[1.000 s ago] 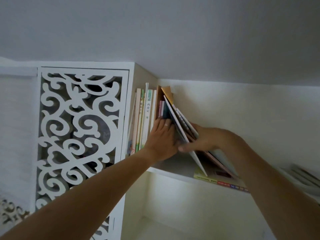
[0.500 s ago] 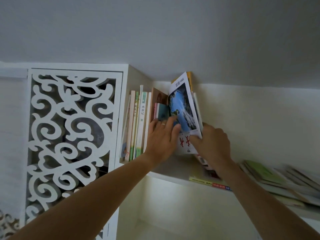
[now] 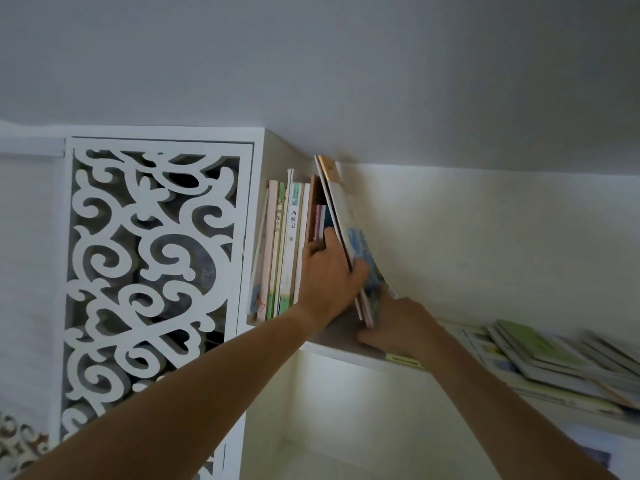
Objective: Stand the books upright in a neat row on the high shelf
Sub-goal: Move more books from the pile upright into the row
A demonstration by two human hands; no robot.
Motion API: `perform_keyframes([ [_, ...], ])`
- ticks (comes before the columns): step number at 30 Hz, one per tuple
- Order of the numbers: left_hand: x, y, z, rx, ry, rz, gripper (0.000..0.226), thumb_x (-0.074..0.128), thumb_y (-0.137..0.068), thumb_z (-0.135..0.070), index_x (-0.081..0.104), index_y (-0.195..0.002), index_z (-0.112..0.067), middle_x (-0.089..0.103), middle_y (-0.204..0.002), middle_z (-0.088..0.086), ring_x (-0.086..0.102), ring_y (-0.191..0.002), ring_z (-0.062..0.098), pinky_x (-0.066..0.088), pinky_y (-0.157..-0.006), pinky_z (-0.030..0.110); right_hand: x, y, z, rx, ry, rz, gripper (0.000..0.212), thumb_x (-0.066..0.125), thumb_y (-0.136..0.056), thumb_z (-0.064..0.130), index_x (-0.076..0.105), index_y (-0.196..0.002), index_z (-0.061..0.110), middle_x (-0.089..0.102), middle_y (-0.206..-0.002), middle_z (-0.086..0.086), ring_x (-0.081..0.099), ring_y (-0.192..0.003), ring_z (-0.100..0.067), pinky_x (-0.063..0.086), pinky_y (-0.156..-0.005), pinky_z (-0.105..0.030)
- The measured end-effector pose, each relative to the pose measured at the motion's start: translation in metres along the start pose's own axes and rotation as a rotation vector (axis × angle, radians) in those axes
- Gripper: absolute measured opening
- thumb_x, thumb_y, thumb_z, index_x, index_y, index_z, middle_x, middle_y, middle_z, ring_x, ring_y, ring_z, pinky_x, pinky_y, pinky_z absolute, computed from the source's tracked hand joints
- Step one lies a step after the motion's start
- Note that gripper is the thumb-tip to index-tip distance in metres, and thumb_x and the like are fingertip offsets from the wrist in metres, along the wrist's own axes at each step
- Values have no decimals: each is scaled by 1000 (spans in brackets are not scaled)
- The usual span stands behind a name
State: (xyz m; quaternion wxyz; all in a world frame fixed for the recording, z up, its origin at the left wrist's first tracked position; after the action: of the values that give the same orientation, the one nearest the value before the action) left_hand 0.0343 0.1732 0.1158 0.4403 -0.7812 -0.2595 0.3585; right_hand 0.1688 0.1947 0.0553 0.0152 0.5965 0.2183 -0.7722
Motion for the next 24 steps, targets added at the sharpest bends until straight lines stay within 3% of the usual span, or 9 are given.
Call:
perform_keyframes([
  [2, -7, 0, -3, 53, 28, -43, 27, 54, -98, -32, 35, -115, -23, 68, -126, 2, 71, -101, 18, 25, -104, 2, 1, -3, 11, -51, -158, -54, 100, 73, -83, 48, 9, -158, 28, 60, -134, -9, 64, -113, -28, 52, -97, -37],
  [4, -16, 3, -11, 118, 51, -80, 33, 52, -99, -36, 39, -124, -20, 70, -121, 4, 72, -100, 18, 45, -106, 22, 8, -6, 27, -119, -320, -30, 99, 72, -88, 49, 5, -159, 30, 63, -132, -9, 67, -106, -25, 53, -94, -35],
  [7, -22, 8, -16, 182, -103, -152, 70, 56, -98, -37, 26, -153, -5, 70, -118, 14, 68, -104, 25, 46, -107, 36, 24, -11, 53, -202, -221, 27, 72, 64, -87, 64, 43, -145, 26, 71, -110, -4, 67, -90, -19, 52, -78, -30],
  [9, -23, 12, -13, 188, -148, -177, 80, 57, -99, -37, 12, -159, -9, 60, -137, 19, 62, -118, 30, 47, -109, 40, 28, -18, 57, -177, -94, 44, 78, 62, -77, 78, 56, -136, 26, 70, -112, -4, 64, -99, -23, 49, -87, -34],
  [11, -30, 12, -13, 238, -226, -272, 73, 54, -100, -34, 14, -158, -12, 38, -157, 23, 47, -139, 35, 37, -117, 42, 26, -29, 56, -150, -36, 36, 107, 60, -59, 90, 48, -145, 28, 63, -129, -6, 59, -113, -30, 48, -100, -43],
  [14, -38, 10, -12, 371, -375, -341, 60, 41, -102, -23, 25, -157, -5, 20, -164, 22, 25, -153, 39, 31, -123, 52, 31, -44, 51, -140, -33, 81, 136, 60, -37, 96, 31, -153, 30, 55, -142, -5, 55, -121, -29, 49, -102, -47],
  [19, -40, 6, -3, 481, -420, -181, 69, 46, -104, -32, 22, -160, 0, 13, -170, 16, 8, -159, 29, 19, -128, 47, 27, -37, 63, -274, -349, 241, 117, 89, -66, 57, 20, -157, 27, 43, -141, 13, 43, -138, -16, 42, -114, -36],
  [21, -43, 9, -4, 511, -375, -194, 69, 47, -104, -34, 25, -158, 2, 16, -169, 17, 10, -159, 31, 21, -127, 49, 19, -36, 64, -304, -528, 233, 132, 92, -68, 44, -1, -160, 31, 39, -139, 21, 38, -138, -7, 39, -114, -31],
  [24, -40, 12, 3, 493, -409, -195, 68, 48, -104, -32, 25, -159, 0, 16, -169, 18, 10, -159, 31, 23, -125, 51, 13, -44, 61, -318, -553, 196, 158, 96, -61, 41, -31, -154, 34, 30, -158, 14, 35, -145, -10, 37, -119, -40],
])
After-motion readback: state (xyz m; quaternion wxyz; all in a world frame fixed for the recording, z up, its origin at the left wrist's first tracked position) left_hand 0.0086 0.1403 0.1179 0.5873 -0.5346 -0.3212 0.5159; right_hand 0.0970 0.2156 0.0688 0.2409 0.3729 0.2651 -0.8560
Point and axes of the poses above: each hand's wrist, its own y-axis away from the middle knuckle, its own x-axis out of the palm, z = x × y, the point moved 9 cm from there along -y, towards the middle knuckle
